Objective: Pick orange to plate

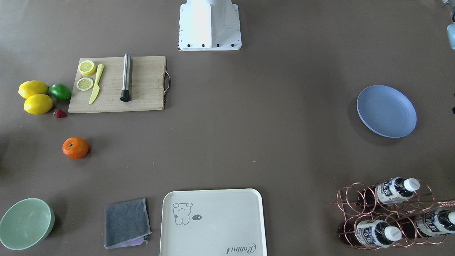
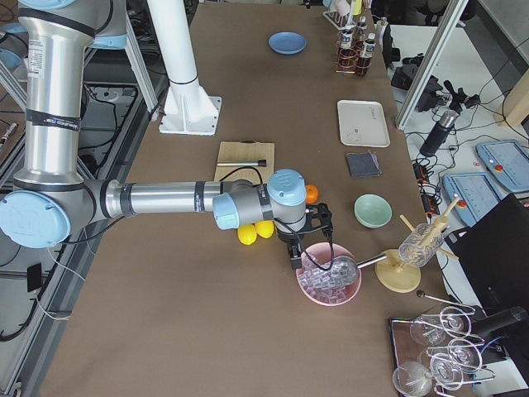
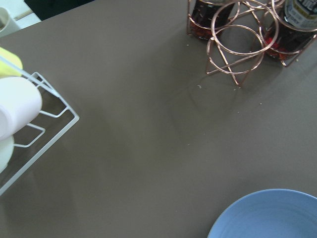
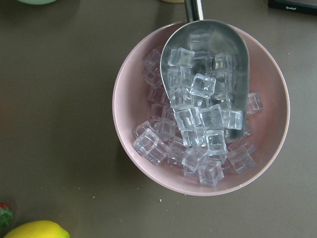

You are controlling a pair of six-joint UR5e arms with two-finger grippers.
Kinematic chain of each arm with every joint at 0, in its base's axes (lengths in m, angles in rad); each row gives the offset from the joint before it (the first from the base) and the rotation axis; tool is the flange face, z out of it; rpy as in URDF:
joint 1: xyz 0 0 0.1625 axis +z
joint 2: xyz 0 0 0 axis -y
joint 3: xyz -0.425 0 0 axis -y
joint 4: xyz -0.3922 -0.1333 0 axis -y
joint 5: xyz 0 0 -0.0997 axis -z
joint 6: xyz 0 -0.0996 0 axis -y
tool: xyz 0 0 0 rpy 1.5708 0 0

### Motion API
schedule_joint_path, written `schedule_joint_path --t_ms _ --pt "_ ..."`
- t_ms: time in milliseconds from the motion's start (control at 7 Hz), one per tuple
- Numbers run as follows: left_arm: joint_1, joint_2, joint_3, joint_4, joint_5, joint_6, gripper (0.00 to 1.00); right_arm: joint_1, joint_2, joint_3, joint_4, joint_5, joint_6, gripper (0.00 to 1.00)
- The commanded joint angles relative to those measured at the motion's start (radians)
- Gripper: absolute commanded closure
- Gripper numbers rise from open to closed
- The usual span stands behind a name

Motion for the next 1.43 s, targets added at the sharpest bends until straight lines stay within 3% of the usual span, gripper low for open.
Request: schedule_joint_path --t_ms 0,429,571,714,857,1286 --pt "0.125 0.005 0.266 -0.383 0.003 -0.188 0.02 -0.059 0.006 0.024 0.05 0.018 0.183 0.02" --pt "0.195 0.1 0.292 -0.543 -0.062 -0.28 0.03 -0.091 0.005 0.059 0.072 0.014 0.251 0.01" --pt "0.197 0.104 0.292 -0.563 -0.073 -0.3 0.17 -0.093 0.006 0.059 0.072 0.014 0.251 0.01" --pt "0.197 0.104 0.293 -0.566 -0.075 -0.294 0.68 -0.093 0.006 0.058 0.072 0.014 0.251 0.01" --pt "0.201 0.106 0.296 -0.566 -0.073 -0.291 0.98 -0.093 0.006 0.058 0.072 0.013 0.251 0.01" --pt "0.201 0.104 0.292 -0.564 -0.075 -0.298 1.0 -0.093 0.005 0.055 0.072 0.007 0.251 0.01"
